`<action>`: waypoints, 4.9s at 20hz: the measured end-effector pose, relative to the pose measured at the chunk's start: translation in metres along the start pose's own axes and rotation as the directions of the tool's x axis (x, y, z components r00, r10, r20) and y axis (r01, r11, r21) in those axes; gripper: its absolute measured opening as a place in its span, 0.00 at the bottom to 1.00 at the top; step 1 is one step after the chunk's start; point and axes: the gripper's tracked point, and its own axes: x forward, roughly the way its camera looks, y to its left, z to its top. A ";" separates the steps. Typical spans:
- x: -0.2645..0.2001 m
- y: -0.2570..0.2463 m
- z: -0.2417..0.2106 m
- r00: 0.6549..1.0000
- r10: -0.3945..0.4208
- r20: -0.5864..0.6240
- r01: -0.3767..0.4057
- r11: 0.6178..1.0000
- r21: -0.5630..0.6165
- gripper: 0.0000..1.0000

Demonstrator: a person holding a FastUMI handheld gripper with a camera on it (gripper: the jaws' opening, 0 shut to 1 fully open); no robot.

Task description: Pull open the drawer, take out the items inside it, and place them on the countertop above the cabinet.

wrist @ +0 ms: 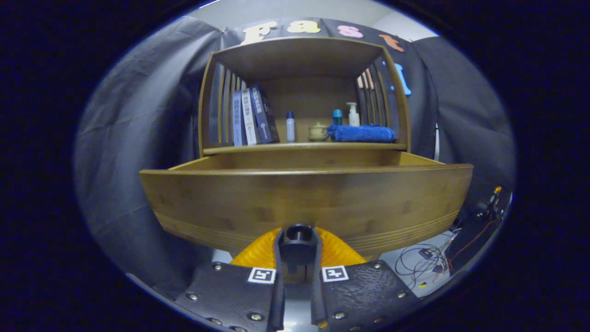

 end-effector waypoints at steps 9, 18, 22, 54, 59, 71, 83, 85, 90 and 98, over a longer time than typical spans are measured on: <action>-0.019 -0.005 -0.014 1.000 -0.007 0.001 0.007 0.999 -0.042 0.22; -0.029 -0.023 0.025 0.999 0.008 -0.052 -0.003 0.994 0.110 1.00; -0.030 -0.051 0.072 0.994 -0.081 -0.068 0.091 0.984 0.150 1.00; 0.109 0.022 0.093 0.868 0.217 -0.446 -0.153 0.973 0.175 0.15; 0.097 0.028 0.154 0.923 0.235 -0.305 -0.206 0.971 0.125 0.15; 0.157 0.006 0.214 0.974 0.112 -0.197 -0.089 0.988 0.123 0.15; 0.258 -0.006 0.191 0.979 -0.010 -0.204 0.030 0.995 0.098 0.15; 0.271 -0.009 0.186 0.978 -0.023 -0.209 0.049 0.992 0.120 0.15; 0.302 -0.019 0.195 0.988 -0.066 -0.140 0.084 0.989 0.123 0.15; 0.304 -0.029 0.193 0.984 -0.079 -0.159 0.095 0.991 0.094 0.20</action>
